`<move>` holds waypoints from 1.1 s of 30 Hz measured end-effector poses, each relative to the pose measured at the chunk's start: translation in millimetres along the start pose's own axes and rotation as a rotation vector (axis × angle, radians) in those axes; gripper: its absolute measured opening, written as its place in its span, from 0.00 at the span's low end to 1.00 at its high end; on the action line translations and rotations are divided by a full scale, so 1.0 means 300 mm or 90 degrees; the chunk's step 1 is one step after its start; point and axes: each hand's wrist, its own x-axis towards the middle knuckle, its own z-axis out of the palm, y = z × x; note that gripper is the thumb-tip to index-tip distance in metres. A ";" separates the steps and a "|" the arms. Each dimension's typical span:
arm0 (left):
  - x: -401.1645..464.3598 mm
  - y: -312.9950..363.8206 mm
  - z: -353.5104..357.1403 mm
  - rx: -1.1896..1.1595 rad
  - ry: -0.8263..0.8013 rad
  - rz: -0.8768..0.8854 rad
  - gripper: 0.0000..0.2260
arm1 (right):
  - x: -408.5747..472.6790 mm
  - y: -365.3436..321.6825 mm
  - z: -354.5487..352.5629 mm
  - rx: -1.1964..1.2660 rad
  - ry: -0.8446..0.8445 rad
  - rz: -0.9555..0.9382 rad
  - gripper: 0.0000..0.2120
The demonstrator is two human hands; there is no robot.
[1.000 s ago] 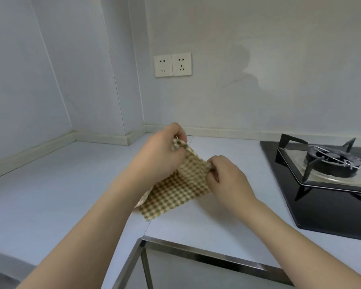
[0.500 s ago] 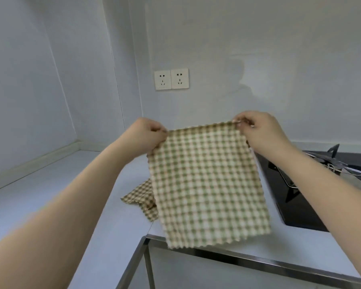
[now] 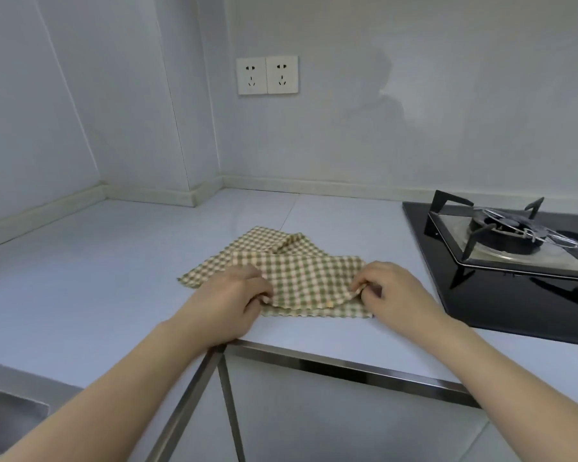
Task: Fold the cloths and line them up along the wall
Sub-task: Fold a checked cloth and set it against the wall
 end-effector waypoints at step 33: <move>0.198 0.108 -0.140 -0.180 -0.042 -0.205 0.10 | -0.029 -0.014 -0.013 0.263 0.002 0.092 0.04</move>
